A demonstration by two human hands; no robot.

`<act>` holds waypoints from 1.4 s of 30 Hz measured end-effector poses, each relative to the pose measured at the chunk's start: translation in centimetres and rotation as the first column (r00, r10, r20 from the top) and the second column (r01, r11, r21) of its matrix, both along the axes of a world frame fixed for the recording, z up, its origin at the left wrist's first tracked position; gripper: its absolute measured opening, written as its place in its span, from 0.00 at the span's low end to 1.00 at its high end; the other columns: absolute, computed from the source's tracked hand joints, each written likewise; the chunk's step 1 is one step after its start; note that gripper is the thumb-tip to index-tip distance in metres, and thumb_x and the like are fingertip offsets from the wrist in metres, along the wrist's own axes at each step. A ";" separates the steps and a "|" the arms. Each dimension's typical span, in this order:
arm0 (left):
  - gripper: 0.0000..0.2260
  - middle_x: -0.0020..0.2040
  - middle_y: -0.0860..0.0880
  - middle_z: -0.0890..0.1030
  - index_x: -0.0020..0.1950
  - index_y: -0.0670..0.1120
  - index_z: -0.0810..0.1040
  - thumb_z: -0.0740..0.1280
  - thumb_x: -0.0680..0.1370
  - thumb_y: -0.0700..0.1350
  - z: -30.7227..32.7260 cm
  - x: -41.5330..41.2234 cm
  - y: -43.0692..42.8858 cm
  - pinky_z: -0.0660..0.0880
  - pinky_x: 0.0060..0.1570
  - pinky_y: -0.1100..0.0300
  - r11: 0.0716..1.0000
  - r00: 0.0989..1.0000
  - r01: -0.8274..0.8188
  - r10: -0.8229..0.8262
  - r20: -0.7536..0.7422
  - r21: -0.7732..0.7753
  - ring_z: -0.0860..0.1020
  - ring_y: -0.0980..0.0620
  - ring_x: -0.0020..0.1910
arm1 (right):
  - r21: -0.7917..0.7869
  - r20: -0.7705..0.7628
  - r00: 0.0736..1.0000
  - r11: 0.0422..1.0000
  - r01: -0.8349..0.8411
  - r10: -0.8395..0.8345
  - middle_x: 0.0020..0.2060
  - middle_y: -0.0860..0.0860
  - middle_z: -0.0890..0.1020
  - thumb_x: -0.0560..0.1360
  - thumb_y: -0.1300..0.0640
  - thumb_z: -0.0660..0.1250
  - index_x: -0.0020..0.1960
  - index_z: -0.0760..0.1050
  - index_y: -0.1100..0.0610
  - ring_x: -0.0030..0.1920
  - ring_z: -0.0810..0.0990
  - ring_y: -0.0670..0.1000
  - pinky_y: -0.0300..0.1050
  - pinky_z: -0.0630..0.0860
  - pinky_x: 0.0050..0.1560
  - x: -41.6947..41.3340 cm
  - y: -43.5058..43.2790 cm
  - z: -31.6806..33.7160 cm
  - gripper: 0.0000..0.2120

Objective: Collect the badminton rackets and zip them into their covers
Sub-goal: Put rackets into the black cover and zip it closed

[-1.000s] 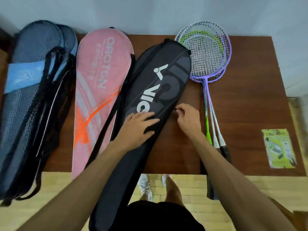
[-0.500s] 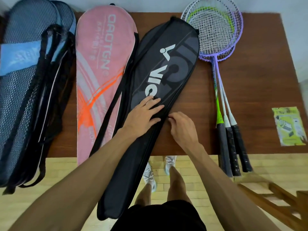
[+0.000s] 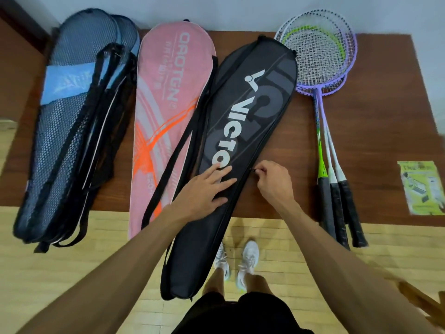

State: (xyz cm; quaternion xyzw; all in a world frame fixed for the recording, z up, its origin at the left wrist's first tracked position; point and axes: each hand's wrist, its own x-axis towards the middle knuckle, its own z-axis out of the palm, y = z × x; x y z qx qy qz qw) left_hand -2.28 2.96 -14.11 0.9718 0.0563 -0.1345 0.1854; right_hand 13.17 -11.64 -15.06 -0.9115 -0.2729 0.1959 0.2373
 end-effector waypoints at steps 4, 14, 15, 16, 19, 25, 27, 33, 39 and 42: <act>0.28 0.79 0.55 0.49 0.77 0.55 0.53 0.56 0.80 0.59 0.1 2.2 -1.9 0.62 0.72 0.52 0.996 0.999 -0.041 0.041 -0.003 0.077 0.45 0.53 0.78 | 0.019 0.023 0.999 0.999 0.030 -0.030 0.48 0.51 0.83 0.76 0.59 0.62 0.49 0.80 0.54 0.50 0.79 0.53 0.47 0.75 0.51 1.9 -0.9 0.2 0.08; 0.27 0.79 0.56 0.48 0.77 0.54 0.52 0.55 0.80 0.59 -0.8 4.5 -4.2 0.64 0.71 0.51 0.984 0.989 -0.138 0.142 -0.031 0.115 0.48 0.54 0.77 | -0.032 -0.007 0.939 0.939 -0.343 0.343 0.52 0.50 0.82 0.77 0.61 0.60 0.53 0.78 0.53 0.54 0.78 0.54 0.47 0.73 0.54 0.5 -4.7 -0.4 0.10; 0.27 0.79 0.56 0.48 0.77 0.55 0.53 0.55 0.80 0.59 -0.9 4.5 -4.2 0.64 0.71 0.52 0.984 0.989 -0.139 0.143 -0.027 0.114 0.48 0.54 0.77 | -0.017 -0.010 0.938 0.938 -0.347 0.346 0.52 0.50 0.82 0.78 0.61 0.60 0.53 0.78 0.53 0.54 0.77 0.54 0.47 0.73 0.54 -0.1 -5.1 -0.5 0.10; 0.27 0.79 0.57 0.48 0.77 0.55 0.53 0.55 0.80 0.59 -1.1 4.5 -4.1 0.64 0.71 0.52 0.984 0.990 -0.139 0.142 -0.020 0.114 0.48 0.55 0.77 | -0.010 -0.013 0.935 0.935 -0.356 0.356 0.52 0.50 0.82 0.78 0.60 0.60 0.53 0.78 0.53 0.54 0.77 0.53 0.47 0.74 0.54 -0.5 -5.4 -0.6 0.10; 0.26 0.79 0.56 0.50 0.77 0.54 0.54 0.55 0.80 0.58 -1.5 4.6 -4.1 0.64 0.71 0.51 0.983 0.989 -0.150 0.150 0.002 0.104 0.49 0.54 0.77 | -0.033 -0.061 0.906 0.907 -0.420 0.418 0.51 0.48 0.81 0.79 0.60 0.60 0.54 0.78 0.52 0.54 0.76 0.52 0.48 0.75 0.52 -2.1 -6.3 -0.5 0.10; 0.25 0.79 0.54 0.52 0.77 0.52 0.58 0.57 0.80 0.56 -1.5 4.7 -3.9 0.63 0.70 0.49 0.985 0.985 -0.168 0.166 0.055 0.036 0.52 0.51 0.77 | 0.057 -0.071 0.971 0.973 -0.225 0.228 0.47 0.49 0.81 0.79 0.58 0.60 0.52 0.78 0.55 0.50 0.78 0.52 0.51 0.75 0.49 -4.6 -7.5 -1.1 0.08; 0.23 0.77 0.51 0.58 0.74 0.50 0.65 0.62 0.79 0.52 -0.9 3.6 -4.4 0.65 0.69 0.48 0.973 0.966 -0.222 0.228 0.119 -0.057 0.58 0.49 0.75 | 0.067 -0.054 0.979 0.979 -0.191 0.195 0.46 0.49 0.81 0.79 0.58 0.61 0.51 0.79 0.53 0.49 0.78 0.51 0.50 0.75 0.49 -4.8 -7.1 -1.0 0.08; 0.22 0.76 0.53 0.61 0.72 0.50 0.69 0.65 0.78 0.49 -0.8 -2.4 -7.0 0.58 0.74 0.54 0.937 0.952 -0.259 0.289 0.102 -0.233 0.55 0.53 0.76 | 0.097 -0.040 0.985 0.982 -0.161 0.166 0.46 0.50 0.81 0.79 0.58 0.61 0.51 0.79 0.54 0.47 0.78 0.51 0.49 0.75 0.48 -5.5 -7.1 -1.0 0.08; 0.23 0.77 0.57 0.58 0.73 0.54 0.65 0.61 0.79 0.54 -1.0 -2.8 -6.7 0.64 0.69 0.55 0.965 0.970 -0.204 0.222 0.102 -0.164 0.55 0.56 0.76 | 0.086 0.014 0.968 0.964 -0.253 0.252 0.46 0.51 0.82 0.78 0.61 0.61 0.51 0.78 0.56 0.47 0.78 0.53 0.50 0.75 0.47 -6.7 -8.0 -0.6 0.07; 0.23 0.77 0.56 0.58 0.74 0.53 0.65 0.61 0.79 0.55 -1.3 -2.5 -6.8 0.63 0.71 0.54 0.970 0.973 -0.192 0.208 0.098 -0.146 0.55 0.55 0.76 | 0.054 0.016 0.955 0.954 -0.296 0.296 0.44 0.52 0.83 0.77 0.61 0.63 0.49 0.79 0.57 0.45 0.78 0.55 0.50 0.75 0.45 -8.3 -9.2 -0.8 0.06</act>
